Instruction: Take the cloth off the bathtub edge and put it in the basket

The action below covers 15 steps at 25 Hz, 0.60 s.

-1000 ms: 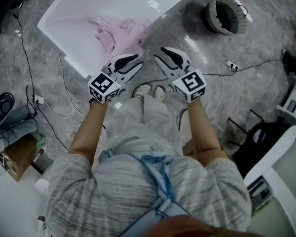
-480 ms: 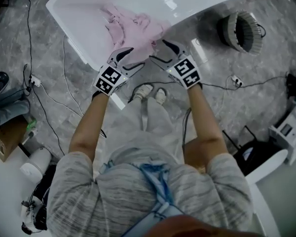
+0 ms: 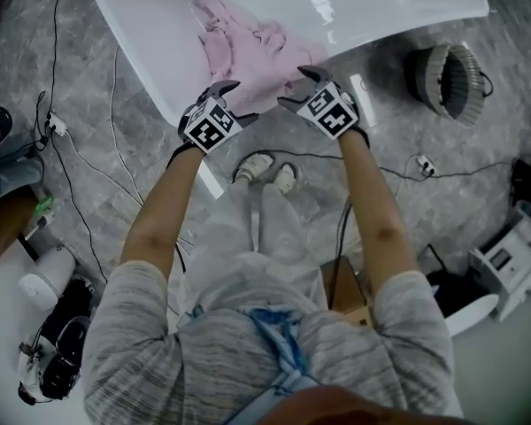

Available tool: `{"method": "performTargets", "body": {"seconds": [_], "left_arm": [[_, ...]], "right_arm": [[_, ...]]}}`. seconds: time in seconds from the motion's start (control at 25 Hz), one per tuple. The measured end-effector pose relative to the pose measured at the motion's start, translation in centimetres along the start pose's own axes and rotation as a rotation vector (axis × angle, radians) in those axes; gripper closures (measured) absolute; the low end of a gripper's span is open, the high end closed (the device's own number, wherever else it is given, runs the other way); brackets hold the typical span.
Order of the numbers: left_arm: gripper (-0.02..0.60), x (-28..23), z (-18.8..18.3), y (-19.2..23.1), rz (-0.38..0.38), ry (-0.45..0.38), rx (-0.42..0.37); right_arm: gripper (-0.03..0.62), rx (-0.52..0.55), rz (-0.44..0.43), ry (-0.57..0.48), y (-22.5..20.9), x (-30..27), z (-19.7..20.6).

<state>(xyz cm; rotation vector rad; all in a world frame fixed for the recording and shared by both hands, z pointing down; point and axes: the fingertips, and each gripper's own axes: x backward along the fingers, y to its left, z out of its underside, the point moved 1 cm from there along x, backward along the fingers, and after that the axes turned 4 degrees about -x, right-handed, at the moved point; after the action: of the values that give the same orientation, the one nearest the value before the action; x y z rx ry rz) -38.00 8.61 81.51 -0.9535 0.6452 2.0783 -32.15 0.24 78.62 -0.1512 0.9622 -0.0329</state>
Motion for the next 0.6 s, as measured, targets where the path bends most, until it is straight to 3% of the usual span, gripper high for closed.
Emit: {"method": "performTargets", "body": {"seconds": [0.2, 0.28, 0.36, 0.48, 0.6], "left_arm": [[0.215, -2.9, 3.6, 1.8, 0.018, 0.110, 0.058], [0.215, -4.0, 4.7, 2.1, 0.034, 0.153, 0.055], [0.215, -4.9, 5.6, 2.3, 0.047, 0.199, 0.024], [0.215, -6.1, 6.4, 2.8, 0.053, 0.255, -0.021], [0.215, -6.9, 7.4, 3.3, 0.056, 0.307, -0.041]], "right_arm": [[0.255, -0.189, 0.048, 0.066, -4.4, -4.0, 1.1], [0.255, -0.202, 0.034, 0.106, -5.6, -5.5, 1.3], [0.255, -0.075, -0.021, 0.179, -5.2, -6.4, 1.2], [0.255, 0.279, -0.123, 0.346, -3.6, -7.2, 2.6], [0.255, 0.530, -0.116, 0.492, -4.7, -8.2, 4.8]]}}
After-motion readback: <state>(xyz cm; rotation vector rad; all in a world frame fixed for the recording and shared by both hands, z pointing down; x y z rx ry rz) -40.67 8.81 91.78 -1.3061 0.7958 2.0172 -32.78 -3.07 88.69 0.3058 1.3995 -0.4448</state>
